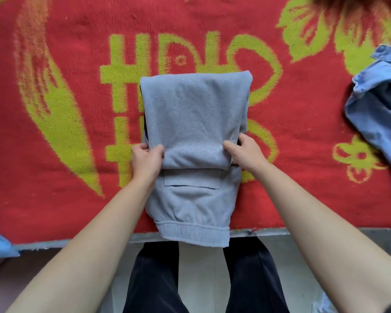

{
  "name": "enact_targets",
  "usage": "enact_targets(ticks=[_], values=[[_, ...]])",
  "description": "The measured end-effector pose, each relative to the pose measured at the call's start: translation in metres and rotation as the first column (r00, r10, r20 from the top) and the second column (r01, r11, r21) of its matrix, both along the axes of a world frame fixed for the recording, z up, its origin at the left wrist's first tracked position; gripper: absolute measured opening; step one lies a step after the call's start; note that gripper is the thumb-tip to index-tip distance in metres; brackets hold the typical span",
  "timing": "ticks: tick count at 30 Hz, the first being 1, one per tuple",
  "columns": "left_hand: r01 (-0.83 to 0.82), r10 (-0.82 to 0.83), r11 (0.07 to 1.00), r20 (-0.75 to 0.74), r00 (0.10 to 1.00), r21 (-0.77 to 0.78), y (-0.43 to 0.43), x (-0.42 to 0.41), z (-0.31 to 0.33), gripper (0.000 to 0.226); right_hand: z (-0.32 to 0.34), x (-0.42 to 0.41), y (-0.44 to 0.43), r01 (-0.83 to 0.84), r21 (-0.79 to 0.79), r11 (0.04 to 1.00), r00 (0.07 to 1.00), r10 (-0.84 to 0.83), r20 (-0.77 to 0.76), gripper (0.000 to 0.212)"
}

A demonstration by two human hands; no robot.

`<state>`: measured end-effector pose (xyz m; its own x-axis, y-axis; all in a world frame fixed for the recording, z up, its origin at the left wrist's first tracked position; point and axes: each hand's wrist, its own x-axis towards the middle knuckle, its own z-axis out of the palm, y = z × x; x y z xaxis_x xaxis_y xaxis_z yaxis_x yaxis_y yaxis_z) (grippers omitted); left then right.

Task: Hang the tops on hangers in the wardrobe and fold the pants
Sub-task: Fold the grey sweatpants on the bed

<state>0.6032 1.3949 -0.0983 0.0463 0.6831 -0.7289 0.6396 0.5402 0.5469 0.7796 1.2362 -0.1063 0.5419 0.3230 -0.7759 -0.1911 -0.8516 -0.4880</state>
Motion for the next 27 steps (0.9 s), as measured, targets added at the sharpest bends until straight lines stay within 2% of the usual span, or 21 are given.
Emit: enact_targets(ticks=[1, 2, 3, 4, 6, 7, 8, 9, 11, 12, 16, 19, 21, 24, 26, 27], values=[[0.147, -0.123, 0.969, -0.129, 0.984, 0.198, -0.005, 0.002, 0.002, 0.049, 0.003, 0.001, 0.004, 0.061, -0.051, 0.997, 0.998, -0.062, -0.022, 0.035], [0.283, -0.202, 0.876, -0.237, 0.95, 0.39, -0.007, 0.004, 0.006, 0.057, 0.006, 0.001, 0.008, 0.128, -0.096, 0.987, 0.991, -0.125, 0.036, 0.052], [0.374, -0.246, 0.756, -0.297, 0.923, 0.537, -0.007, 0.008, 0.011, 0.062, 0.01, -0.002, 0.011, 0.171, -0.114, 0.979, 0.971, -0.148, 0.19, 0.068], [0.435, -0.295, 0.643, -0.32, 0.9, 0.631, -0.003, 0.014, 0.016, 0.064, 0.015, -0.005, 0.018, 0.169, -0.086, 0.982, 0.912, -0.122, 0.392, 0.078], [0.572, -0.438, 0.406, -0.398, 0.806, 0.712, 0.012, 0.03, 0.015, 0.062, 0.025, -0.008, 0.037, 0.03, 0.008, 1.0, 0.684, -0.027, 0.729, 0.081], [0.648, -0.492, 0.287, -0.471, 0.732, 0.706, 0.021, 0.04, 0.01, 0.06, 0.024, -0.006, 0.049, -0.061, 0.016, 0.998, 0.589, 0.023, 0.808, 0.078], [0.716, -0.522, 0.198, -0.546, 0.655, 0.669, 0.029, 0.051, 0.004, 0.059, 0.019, -0.004, 0.058, -0.152, -0.02, 0.988, 0.532, 0.099, 0.841, 0.075], [0.779, -0.541, 0.15, -0.609, 0.58, 0.608, 0.036, 0.06, -0.004, 0.06, 0.011, -0.002, 0.064, -0.231, -0.1, 0.968, 0.505, 0.208, 0.838, 0.074], [0.866, -0.574, 0.128, -0.675, 0.462, 0.484, 0.049, 0.077, -0.025, 0.067, -0.013, 0.006, 0.069, -0.336, -0.287, 0.897, 0.491, 0.427, 0.759, 0.077], [0.88, -0.581, 0.136, -0.683, 0.443, 0.455, 0.053, 0.081, -0.035, 0.07, -0.026, 0.009, 0.07, -0.355, -0.332, 0.874, 0.49, 0.476, 0.73, 0.079], [0.87, -0.563, 0.152, -0.682, 0.467, 0.47, 0.062, 0.082, -0.07, 0.072, -0.064, 0.015, 0.074, -0.324, -0.297, 0.898, 0.463, 0.424, 0.778, 0.079], [0.918, -0.625, 0.157, -0.682, 0.379, 0.365, 0.056, 0.079, -0.064, 0.075, -0.06, 0.007, 0.068, -0.339, -0.354, 0.872, 0.517, 0.487, 0.704, 0.08], [0.931, -0.702, 0.167, -0.625, 0.343, 0.324, 0.066, 0.082, -0.05, 0.078, -0.043, 0.018, 0.067, -0.369, -0.33, 0.869, 0.564, 0.491, 0.664, 0.087], [0.923, -0.818, 0.21, -0.459, 0.347, 0.323, 0.115, 0.106, -0.022, 0.088, -0.009, 0.077, 0.09, -0.475, -0.267, 0.839, 0.54, 0.517, 0.665, 0.102], [0.962, -0.879, 0.188, -0.404, 0.255, 0.198, 0.147, 0.127, -0.007, 0.094, 0.007, 0.123, 0.114, -0.634, -0.24, 0.735, 0.58, 0.657, 0.481, 0.108], [0.983, -0.897, 0.139, -0.405, 0.176, 0.12, 0.155, 0.135, -0.001, 0.096, 0.012, 0.138, 0.126, -0.704, -0.272, 0.656, 0.56, 0.748, 0.355, 0.108]])
